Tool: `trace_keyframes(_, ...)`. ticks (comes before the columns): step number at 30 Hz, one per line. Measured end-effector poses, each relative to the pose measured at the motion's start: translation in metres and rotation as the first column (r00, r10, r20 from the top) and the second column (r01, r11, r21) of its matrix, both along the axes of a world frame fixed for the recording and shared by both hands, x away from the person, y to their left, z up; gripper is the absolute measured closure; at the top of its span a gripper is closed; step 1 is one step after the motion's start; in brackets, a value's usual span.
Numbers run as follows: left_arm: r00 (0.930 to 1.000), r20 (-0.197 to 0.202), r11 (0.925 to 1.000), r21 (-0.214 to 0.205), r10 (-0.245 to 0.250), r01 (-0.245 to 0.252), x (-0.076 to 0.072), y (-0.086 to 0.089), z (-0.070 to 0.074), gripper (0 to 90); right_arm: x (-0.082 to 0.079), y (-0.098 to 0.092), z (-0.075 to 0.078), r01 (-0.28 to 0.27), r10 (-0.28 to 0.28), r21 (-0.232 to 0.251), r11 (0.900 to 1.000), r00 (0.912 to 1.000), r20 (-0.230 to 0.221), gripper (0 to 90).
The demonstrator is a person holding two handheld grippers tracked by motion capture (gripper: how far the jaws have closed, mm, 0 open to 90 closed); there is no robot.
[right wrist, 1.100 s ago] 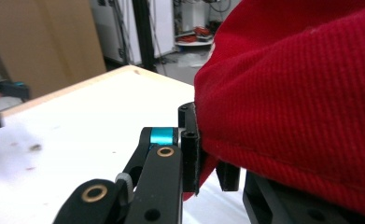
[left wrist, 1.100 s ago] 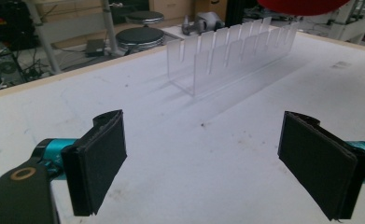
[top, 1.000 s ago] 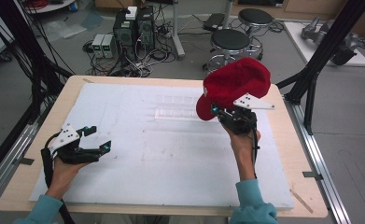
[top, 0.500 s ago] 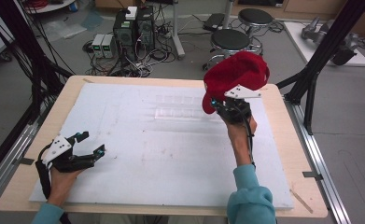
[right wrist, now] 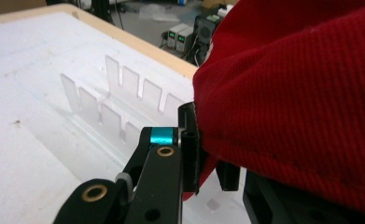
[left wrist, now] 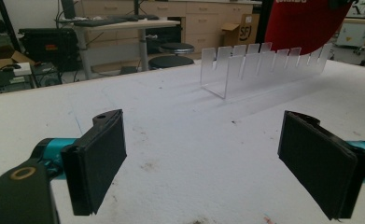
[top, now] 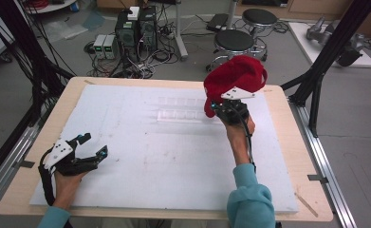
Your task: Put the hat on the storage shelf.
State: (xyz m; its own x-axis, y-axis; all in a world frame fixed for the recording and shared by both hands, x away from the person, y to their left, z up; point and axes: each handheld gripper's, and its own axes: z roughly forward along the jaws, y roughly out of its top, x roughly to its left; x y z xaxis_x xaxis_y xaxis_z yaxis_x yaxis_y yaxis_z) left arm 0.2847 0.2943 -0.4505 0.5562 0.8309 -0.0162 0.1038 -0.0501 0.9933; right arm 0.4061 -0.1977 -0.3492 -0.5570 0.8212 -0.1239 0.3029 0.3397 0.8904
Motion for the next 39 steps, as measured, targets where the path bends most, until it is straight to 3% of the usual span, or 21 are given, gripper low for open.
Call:
trace_keyframes(8, 1.0, 0.004, 1.0, 0.004, -0.001, 0.001, -0.001, 0.0, 0.0, 15.5, 0.007, 0.001, -0.01, 0.003, -0.003, 0.001, 1.0, 0.9989, -0.046, 82.4)
trace_keyframes(20, 0.9999, 0.014, 1.0, 0.003, 0.008, -0.008, -0.002, 0.0, -0.001, 15.6, 0.0, -0.004, -0.02, -0.003, 0.005, 0.037, 0.9993, 0.9982, -0.06, 82.2)
trace_keyframes(31, 0.9997, 0.019, 0.9999, 0.004, 0.013, -0.013, -0.002, 0.0, -0.001, 15.6, -0.001, -0.005, -0.02, 0.017, -0.015, 0.027, 0.9995, 0.9975, -0.069, 79.1)
trace_keyframes(34, 0.9997, 0.018, 0.9998, 0.005, 0.017, -0.017, -0.002, 0.0, -0.001, 15.6, -0.003, -0.007, -0.022, 0.032, -0.031, 0.013, 0.9994, 0.9975, -0.064, 68.3)
trace_keyframes(37, 0.9997, 0.016, 0.9998, 0.002, 0.02, -0.02, -0.002, 0.0, -0.001, 15.6, -0.005, -0.008, -0.024, 0.045, -0.044, 0.009, 0.9989, 0.9976, -0.053, 50.8)
trace_keyframes(39, 0.9997, 0.014, 0.9997, -0.002, 0.023, -0.023, -0.002, 0.0, -0.001, 15.6, -0.007, -0.009, -0.024, 0.053, -0.051, 0.024, 0.9983, 0.9965, -0.067, 29.8)
